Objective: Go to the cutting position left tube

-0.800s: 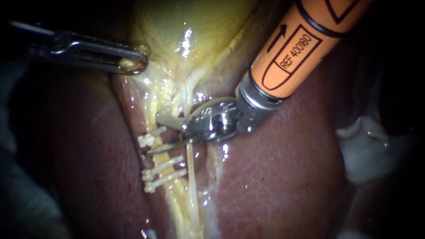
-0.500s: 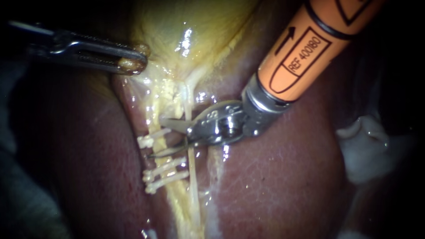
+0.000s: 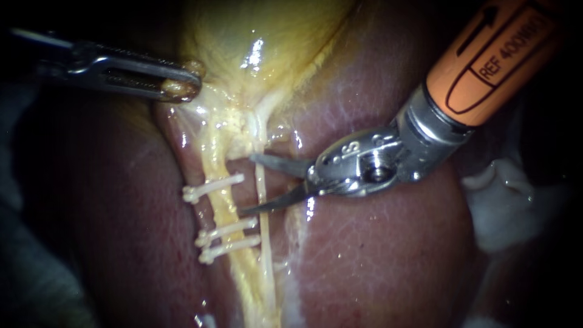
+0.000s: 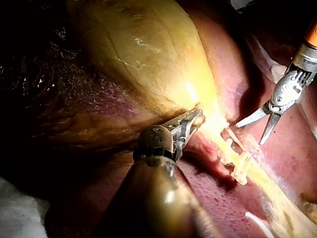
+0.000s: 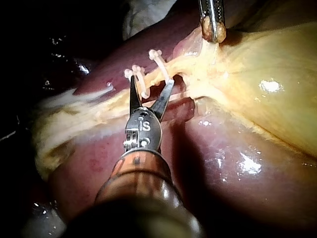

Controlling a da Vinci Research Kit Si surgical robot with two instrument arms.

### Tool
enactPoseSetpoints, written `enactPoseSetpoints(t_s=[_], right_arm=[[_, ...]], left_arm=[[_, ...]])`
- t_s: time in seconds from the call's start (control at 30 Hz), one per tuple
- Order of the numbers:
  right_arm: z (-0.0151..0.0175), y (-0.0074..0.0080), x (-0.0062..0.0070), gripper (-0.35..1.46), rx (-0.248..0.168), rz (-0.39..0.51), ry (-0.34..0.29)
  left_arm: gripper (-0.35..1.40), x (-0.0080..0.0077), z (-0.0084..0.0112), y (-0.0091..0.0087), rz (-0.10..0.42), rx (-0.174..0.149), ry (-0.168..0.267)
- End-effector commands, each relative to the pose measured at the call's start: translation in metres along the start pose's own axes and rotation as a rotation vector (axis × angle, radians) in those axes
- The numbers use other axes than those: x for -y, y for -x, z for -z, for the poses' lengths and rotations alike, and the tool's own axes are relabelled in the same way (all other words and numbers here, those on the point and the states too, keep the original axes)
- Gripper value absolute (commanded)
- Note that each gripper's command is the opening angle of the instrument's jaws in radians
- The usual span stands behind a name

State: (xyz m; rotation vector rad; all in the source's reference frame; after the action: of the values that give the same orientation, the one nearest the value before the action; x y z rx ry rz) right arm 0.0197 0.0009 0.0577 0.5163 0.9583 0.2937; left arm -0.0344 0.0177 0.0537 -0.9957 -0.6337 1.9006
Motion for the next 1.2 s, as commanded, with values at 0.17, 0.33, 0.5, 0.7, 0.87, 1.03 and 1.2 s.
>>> enactPoseSetpoints(t_s=[0.17, 0.33, 0.5, 0.7, 0.87, 1.03, 1.2], right_arm=[[-0.0008, 0.0004, -0.0002, 1.44, -0.043, -0.092, -0.130], [-0.0016, 0.0019, -0.0004, 1.44, -0.061, -0.164, -0.258], [-0.0029, 0.0042, -0.0009, 1.44, -0.035, -0.207, -0.359], [-0.0045, 0.0070, -0.0016, 1.44, -0.006, -0.222, -0.403], [-0.0057, 0.0089, -0.0022, 1.44, 0.015, -0.233, -0.419], [-0.0063, 0.0099, -0.0030, 1.44, 0.025, -0.227, -0.430], [-0.0067, 0.0102, -0.0038, 1.44, 0.006, -0.228, -0.436]], left_arm=[[-0.35, 0.0000, 0.0000, 0.0000, 0.000, 0.000, 0.000], [-0.35, 0.0000, 0.0000, 0.0000, 0.000, 0.000, 0.000], [-0.35, 0.0000, 0.0001, 0.0000, 0.000, 0.000, 0.000], [-0.35, 0.0000, 0.0001, 0.0000, 0.000, 0.000, 0.000], [-0.35, 0.0000, 0.0001, 0.0000, 0.000, 0.000, 0.000], [-0.35, 0.0000, 0.0001, 0.0000, 0.000, 0.000, 0.000], [-0.35, 0.0000, 0.0001, 0.0000, 0.000, 0.000, 0.000]])
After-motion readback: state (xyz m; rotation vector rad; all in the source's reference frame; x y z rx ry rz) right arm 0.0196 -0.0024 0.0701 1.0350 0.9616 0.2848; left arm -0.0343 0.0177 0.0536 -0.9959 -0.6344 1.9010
